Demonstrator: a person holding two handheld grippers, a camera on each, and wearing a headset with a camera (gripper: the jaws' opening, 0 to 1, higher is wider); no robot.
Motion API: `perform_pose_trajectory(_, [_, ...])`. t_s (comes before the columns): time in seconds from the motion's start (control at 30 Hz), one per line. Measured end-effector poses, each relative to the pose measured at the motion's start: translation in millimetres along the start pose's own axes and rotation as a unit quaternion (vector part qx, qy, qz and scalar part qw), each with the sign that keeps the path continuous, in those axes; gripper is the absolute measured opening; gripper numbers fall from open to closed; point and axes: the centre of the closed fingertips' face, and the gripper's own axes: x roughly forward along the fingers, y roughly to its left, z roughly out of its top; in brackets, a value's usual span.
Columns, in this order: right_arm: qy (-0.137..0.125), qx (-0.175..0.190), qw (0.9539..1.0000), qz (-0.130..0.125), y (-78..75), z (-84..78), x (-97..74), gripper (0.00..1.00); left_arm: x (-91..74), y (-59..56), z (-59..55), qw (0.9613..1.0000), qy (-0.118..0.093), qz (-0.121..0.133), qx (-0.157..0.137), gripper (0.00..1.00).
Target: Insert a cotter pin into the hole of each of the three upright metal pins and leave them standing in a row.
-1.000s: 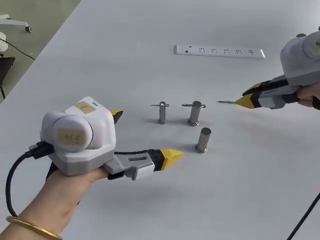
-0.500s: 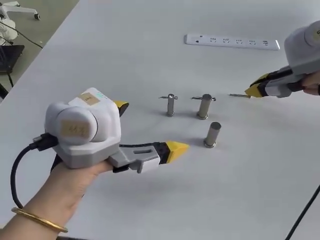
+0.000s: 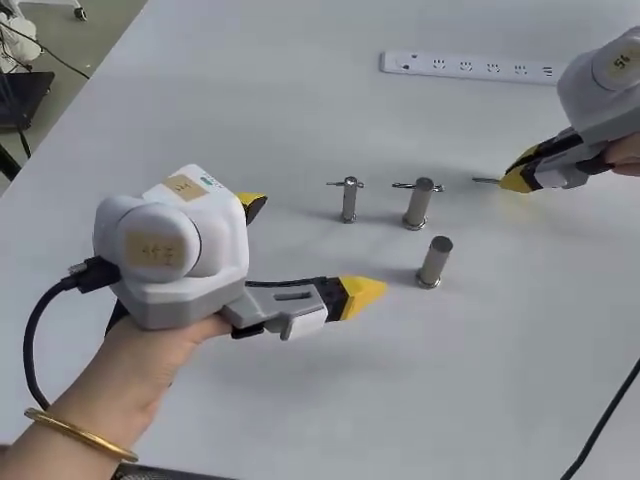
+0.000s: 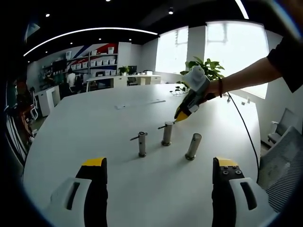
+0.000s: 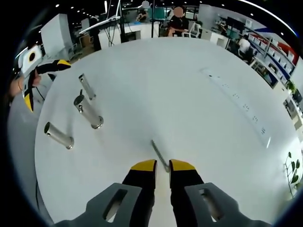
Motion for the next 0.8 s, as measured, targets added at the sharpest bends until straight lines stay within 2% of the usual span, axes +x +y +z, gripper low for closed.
perform_pose_trajectory(0.23, [0.031, -0.021, 0.9993, 0.007, -0.1, -4.1, 2.3, 0.04, 0.1, -0.9, -1.7, 1.0000, 0.003, -0.002, 0.000, 0.91])
perform_pose_trajectory(0.33, [0.034, -0.022, 0.9991, 0.011, -0.3, -2.3, 1.2, 0.04, -0.4, 0.0, -1.3, 1.0000, 0.002, -0.001, -0.001, 0.91])
perform_pose_trajectory(0.43, [0.058, -0.033, 0.9976, 0.019, 1.3, -7.2, -0.6, 0.02, -0.6, -0.1, -0.9, 1.0000, 0.001, -0.002, -0.002, 0.89])
perform_pose_trajectory(0.5, [0.057, -0.033, 0.9976, 0.023, 3.8, -4.8, -0.8, 0.01, -0.6, -0.9, -1.1, 1.0000, 0.001, -0.004, -0.001, 0.89])
perform_pose_trajectory(0.57, [0.068, -0.044, 0.9964, 0.028, 5.9, -5.5, -1.6, 0.01, -0.5, -1.3, -0.9, 1.0000, 0.001, -0.005, -0.001, 0.89])
perform_pose_trajectory(0.63, [0.076, -0.052, 0.9953, 0.029, -1.7, -6.7, 2.4, 0.01, -0.5, -1.8, -1.0, 1.0000, 0.002, -0.006, 0.000, 0.88])
perform_pose_trajectory(0.8, [0.091, -0.078, 0.9923, 0.032, -2.2, -7.4, 3.5, 0.00, -0.8, -1.3, 0.3, 1.0000, -0.001, -0.005, 0.000, 0.88])
